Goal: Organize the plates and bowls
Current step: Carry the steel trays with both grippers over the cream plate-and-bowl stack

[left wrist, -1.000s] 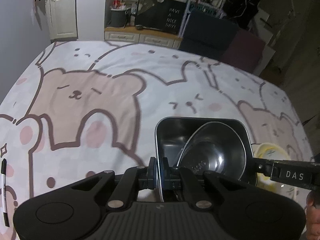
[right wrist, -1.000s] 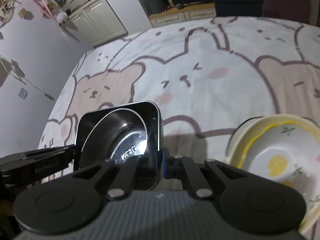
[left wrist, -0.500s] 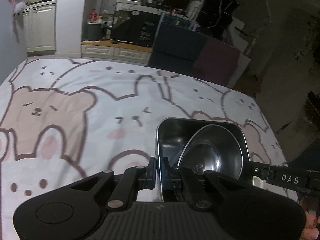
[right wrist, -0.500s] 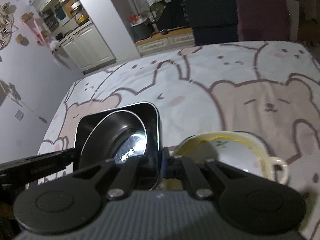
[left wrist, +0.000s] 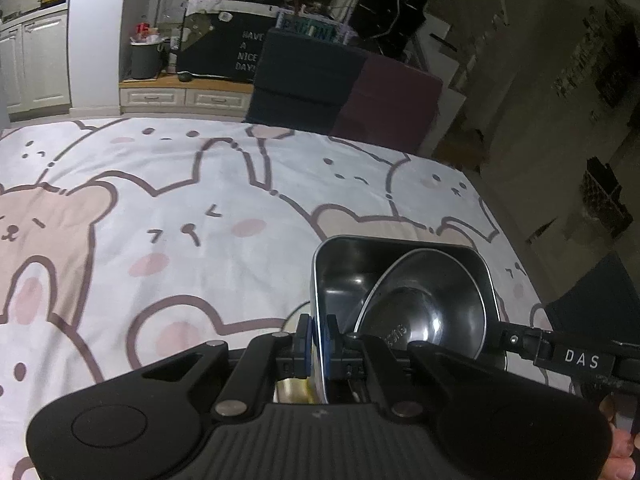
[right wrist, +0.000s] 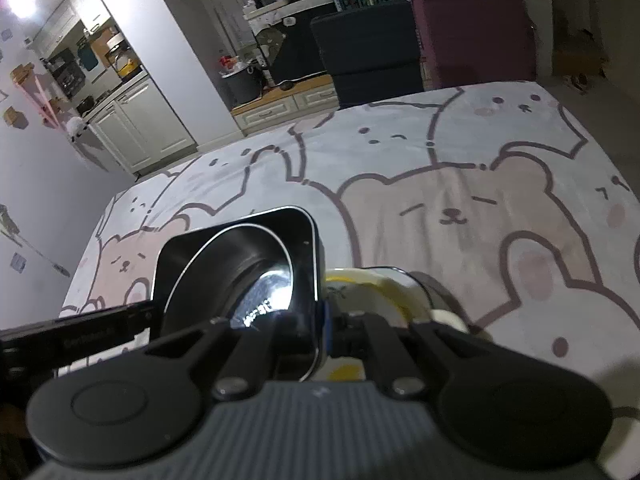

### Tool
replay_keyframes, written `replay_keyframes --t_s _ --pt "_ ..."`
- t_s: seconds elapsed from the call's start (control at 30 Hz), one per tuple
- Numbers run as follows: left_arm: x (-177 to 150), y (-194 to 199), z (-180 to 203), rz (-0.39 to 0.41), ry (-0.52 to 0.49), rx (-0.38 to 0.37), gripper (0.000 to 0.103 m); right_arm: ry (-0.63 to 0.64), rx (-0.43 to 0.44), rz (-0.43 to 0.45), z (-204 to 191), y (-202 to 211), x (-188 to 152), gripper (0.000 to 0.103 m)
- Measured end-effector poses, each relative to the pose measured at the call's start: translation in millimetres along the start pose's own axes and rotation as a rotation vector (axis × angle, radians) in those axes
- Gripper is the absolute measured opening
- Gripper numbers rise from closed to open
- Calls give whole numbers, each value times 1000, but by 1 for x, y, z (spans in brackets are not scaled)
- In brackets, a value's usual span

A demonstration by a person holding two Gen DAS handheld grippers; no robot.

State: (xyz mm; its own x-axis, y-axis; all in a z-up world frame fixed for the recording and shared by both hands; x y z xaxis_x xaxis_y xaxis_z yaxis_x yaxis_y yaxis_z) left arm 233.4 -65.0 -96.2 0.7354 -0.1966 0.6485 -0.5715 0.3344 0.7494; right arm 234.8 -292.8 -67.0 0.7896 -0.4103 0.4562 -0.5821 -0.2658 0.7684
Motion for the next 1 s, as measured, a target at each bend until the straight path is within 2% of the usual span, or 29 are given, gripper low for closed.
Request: replay_keyframes --t_s 0.3,0.67,1.0 --pt "-6 -27 15 -85 -21 -9 5 -14 -43 -17 22 -5 0 6" --pt "-19 -51 16 -185 -45 6 5 15 -112 -76 34 -25 -6 5" --pt "-25 -59 19 -234 -74 10 5 24 -140 -122 38 -40 -10 5"
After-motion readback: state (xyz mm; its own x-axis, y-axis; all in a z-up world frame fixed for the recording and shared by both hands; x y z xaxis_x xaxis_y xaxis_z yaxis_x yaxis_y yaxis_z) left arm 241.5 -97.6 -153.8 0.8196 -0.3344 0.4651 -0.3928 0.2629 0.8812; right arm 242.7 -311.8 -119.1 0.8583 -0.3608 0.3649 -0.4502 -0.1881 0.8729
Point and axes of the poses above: each gripper's, at about its wrist camera, not at the fingertips, and y roughly against the way its jaws point, z to its right, x to its top, the point moved 8 cm from there along -y, roughly the way its jaws point, and after that the axes turned 15 degrees about -y, right-handed, at the moved point
